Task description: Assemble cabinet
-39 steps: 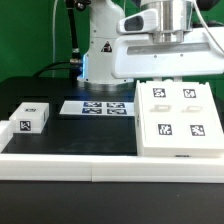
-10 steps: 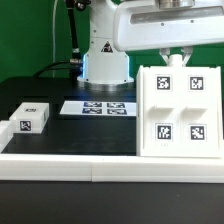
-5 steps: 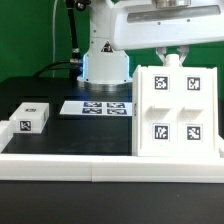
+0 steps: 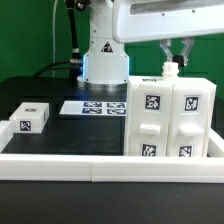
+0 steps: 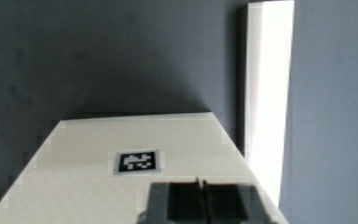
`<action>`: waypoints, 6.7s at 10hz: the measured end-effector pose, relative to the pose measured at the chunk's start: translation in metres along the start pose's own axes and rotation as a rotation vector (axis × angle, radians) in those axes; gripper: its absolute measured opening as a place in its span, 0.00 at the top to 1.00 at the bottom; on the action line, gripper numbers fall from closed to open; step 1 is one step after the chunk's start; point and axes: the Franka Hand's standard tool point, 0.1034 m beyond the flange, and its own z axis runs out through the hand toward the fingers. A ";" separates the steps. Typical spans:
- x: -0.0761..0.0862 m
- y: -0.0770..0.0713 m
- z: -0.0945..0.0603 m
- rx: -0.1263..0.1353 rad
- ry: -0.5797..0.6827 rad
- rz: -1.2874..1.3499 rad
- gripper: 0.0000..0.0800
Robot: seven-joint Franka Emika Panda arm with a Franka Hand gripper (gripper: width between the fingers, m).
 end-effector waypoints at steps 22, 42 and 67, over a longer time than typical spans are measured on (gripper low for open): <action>-0.058 0.025 0.032 -0.086 -0.038 0.103 0.00; -0.131 0.275 0.063 -0.158 -0.065 -0.103 0.00; -0.099 0.196 0.002 -0.093 -0.014 0.014 0.30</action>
Offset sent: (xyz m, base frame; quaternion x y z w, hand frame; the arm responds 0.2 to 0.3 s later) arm 0.0000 0.0000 0.0000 0.0000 0.0000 0.0000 1.0000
